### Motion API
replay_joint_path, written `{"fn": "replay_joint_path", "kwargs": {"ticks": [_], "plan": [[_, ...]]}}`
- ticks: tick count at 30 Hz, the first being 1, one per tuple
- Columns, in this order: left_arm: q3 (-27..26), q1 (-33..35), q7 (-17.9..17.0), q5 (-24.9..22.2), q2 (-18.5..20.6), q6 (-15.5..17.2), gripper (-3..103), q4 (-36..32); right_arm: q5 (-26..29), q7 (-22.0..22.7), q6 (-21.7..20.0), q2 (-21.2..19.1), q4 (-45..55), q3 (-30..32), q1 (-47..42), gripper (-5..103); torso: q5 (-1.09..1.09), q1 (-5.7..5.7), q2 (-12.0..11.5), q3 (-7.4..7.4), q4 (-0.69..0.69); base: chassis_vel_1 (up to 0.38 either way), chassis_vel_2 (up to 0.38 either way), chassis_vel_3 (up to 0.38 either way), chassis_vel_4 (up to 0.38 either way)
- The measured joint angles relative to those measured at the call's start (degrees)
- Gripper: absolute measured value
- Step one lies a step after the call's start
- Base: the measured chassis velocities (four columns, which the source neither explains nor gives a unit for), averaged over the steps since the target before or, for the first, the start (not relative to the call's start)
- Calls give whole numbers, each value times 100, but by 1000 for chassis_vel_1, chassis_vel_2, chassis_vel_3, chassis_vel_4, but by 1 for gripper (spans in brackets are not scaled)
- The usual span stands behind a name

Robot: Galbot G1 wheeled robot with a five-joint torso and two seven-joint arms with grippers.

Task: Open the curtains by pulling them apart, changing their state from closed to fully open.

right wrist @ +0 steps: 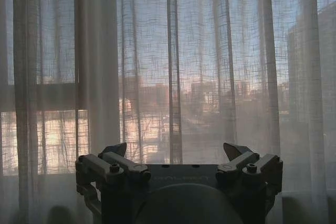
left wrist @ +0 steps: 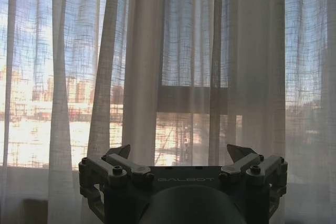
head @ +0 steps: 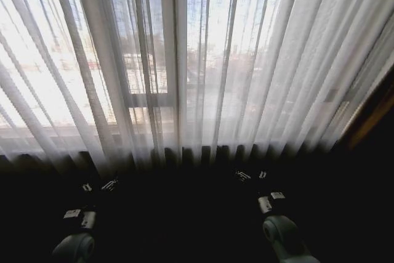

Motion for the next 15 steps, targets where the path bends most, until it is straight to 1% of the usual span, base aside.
{"fn": "replay_joint_path", "kwargs": {"ticks": [5,8,15], "plan": [[0,0,0,0,0,0,100,0,21,-148,36,4,37,32,-46,100,0,0,0,0,0,0,0,0,0],[0,0,0,0,0,0,100,0,38,-246,214,0,-10,30,-51,100,0,0,0,0,0,0,0,0,0],[0,0,0,0,0,0,100,0,52,-254,305,13,-140,-29,2,100,1,-1,1,0,0,-8,14,14,-21]]}}
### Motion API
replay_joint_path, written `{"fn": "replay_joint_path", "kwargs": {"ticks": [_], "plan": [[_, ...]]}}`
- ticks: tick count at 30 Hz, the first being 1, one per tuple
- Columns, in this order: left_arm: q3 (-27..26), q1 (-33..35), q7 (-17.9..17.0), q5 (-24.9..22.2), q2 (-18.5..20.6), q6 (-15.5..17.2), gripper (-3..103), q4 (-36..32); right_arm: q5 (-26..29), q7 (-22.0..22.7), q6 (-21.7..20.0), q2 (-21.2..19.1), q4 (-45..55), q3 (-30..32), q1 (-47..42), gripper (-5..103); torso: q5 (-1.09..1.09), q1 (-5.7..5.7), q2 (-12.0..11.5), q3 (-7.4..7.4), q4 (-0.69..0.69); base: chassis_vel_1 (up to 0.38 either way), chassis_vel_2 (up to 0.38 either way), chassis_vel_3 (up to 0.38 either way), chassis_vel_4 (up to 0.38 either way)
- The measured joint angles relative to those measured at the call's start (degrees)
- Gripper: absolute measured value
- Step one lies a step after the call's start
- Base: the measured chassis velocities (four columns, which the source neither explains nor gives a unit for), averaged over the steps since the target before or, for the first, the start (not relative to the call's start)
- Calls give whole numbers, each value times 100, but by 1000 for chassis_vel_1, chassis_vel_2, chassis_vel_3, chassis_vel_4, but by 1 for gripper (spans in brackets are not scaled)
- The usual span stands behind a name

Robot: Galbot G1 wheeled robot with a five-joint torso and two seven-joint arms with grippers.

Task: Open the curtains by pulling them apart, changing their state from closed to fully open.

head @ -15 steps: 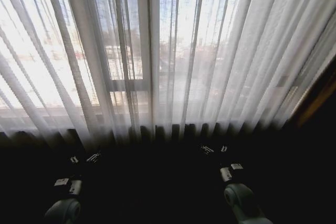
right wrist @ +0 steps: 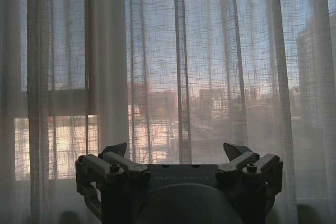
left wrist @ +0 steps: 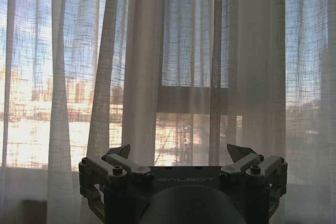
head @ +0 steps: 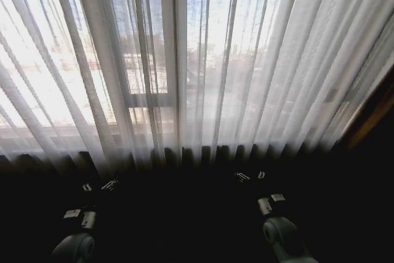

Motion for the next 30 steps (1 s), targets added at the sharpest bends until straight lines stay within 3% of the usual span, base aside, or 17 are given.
{"fn": "replay_joint_path", "kwargs": {"ticks": [14,30], "plan": [[0,0,0,0,0,0,100,0,63,5,15,-52,-209,-29,197,100,-1,0,0,0,-1,-134,221,134,-217],[0,0,0,0,0,-1,100,0,-32,113,78,-28,-438,-5,337,100,1,2,-1,1,2,-307,340,322,-339]]}}
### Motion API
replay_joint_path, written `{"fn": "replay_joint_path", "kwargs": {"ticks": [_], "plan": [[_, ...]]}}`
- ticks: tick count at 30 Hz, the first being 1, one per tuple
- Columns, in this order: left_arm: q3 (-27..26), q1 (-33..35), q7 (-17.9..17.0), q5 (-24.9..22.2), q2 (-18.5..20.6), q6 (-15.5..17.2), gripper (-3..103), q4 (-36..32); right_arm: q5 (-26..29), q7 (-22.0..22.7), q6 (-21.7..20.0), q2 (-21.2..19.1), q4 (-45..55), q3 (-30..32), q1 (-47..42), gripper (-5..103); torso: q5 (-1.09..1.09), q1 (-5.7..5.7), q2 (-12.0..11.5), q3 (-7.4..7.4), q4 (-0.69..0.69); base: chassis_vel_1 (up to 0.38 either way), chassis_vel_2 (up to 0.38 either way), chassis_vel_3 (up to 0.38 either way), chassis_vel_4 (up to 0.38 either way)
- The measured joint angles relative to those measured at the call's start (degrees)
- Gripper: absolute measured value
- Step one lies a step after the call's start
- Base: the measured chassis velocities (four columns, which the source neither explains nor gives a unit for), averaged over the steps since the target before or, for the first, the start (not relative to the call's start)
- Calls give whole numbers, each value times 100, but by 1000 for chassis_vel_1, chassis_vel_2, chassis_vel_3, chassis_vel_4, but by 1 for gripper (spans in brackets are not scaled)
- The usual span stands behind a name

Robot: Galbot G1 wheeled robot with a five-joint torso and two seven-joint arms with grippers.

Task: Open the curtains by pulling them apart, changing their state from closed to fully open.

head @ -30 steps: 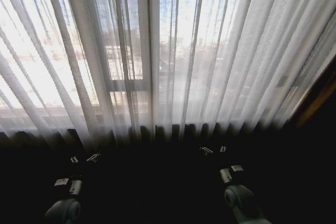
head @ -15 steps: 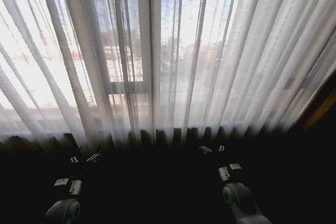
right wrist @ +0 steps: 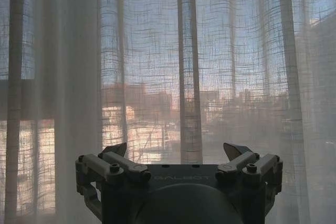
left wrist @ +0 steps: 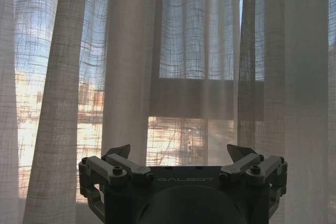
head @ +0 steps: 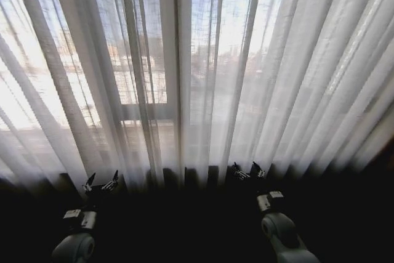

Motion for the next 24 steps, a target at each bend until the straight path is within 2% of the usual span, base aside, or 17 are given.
{"fn": "replay_joint_path", "kwargs": {"ticks": [7,16,24], "plan": [[1,-2,1,0,0,0,100,0,-273,99,32,10,-150,-76,208,100,-2,8,-3,2,-4,-207,190,176,-207],[-1,1,0,0,0,0,100,0,-508,256,-7,-73,-688,-339,876,100,-1,-10,6,-4,-1,15,2,-4,11],[0,0,0,0,0,0,100,0,-487,472,32,29,-1866,-935,1968,100,0,3,-2,2,-3,15,-8,-13,9]]}}
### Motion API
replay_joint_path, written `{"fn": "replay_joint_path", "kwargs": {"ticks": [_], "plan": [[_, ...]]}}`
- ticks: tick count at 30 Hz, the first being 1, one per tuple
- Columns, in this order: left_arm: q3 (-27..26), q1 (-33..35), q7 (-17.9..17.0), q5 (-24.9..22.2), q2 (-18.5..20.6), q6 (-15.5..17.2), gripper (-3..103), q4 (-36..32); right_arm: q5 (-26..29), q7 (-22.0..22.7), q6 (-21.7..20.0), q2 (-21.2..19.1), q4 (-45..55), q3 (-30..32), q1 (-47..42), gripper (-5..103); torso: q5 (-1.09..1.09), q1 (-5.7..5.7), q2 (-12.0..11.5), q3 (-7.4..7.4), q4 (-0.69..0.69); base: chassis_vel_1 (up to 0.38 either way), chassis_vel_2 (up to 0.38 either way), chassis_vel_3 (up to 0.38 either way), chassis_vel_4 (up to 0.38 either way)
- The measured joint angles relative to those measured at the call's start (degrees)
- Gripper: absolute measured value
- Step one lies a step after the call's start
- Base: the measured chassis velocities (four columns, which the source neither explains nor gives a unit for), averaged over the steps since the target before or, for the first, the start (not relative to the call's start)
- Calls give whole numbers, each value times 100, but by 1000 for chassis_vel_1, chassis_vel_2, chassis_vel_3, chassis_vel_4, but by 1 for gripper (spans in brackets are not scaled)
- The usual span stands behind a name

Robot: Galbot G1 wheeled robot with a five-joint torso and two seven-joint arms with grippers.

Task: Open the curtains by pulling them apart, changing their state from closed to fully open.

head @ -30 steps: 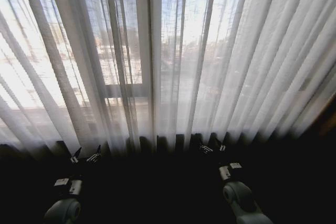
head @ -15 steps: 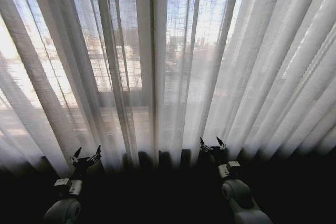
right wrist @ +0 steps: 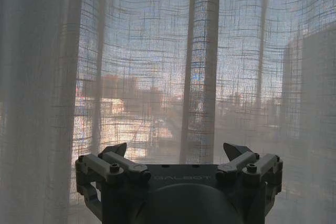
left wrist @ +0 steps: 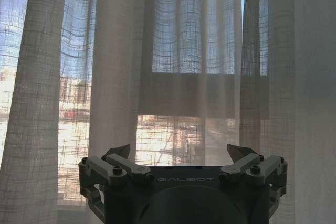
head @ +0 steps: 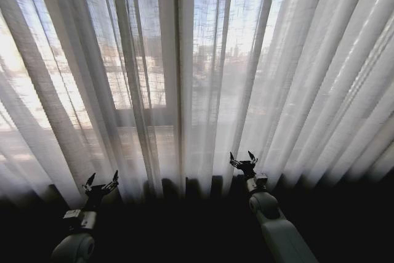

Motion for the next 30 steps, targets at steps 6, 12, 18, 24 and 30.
{"fn": "replay_joint_path", "kwargs": {"ticks": [6,12,18,24,30], "plan": [[-1,0,-1,0,0,0,100,0,-98,43,185,268,-1064,-238,1019,100,-2,-3,1,-2,3,0,0,0,0],[0,0,1,0,0,0,100,0,-241,78,358,502,-1754,-294,1608,100,-1,-4,2,-2,1,0,0,0,0],[0,0,1,0,0,0,100,0,-388,160,381,586,-1938,-255,1731,100,-1,-4,2,-2,2,0,0,0,0],[0,0,0,0,0,0,100,0,-435,201,356,328,-1794,-59,1541,100,-1,-4,2,-2,-2,0,0,0,0],[0,-1,0,0,0,0,100,0,-454,130,352,255,-1922,12,1558,100,-1,-4,2,-2,-1,0,0,0,0]]}}
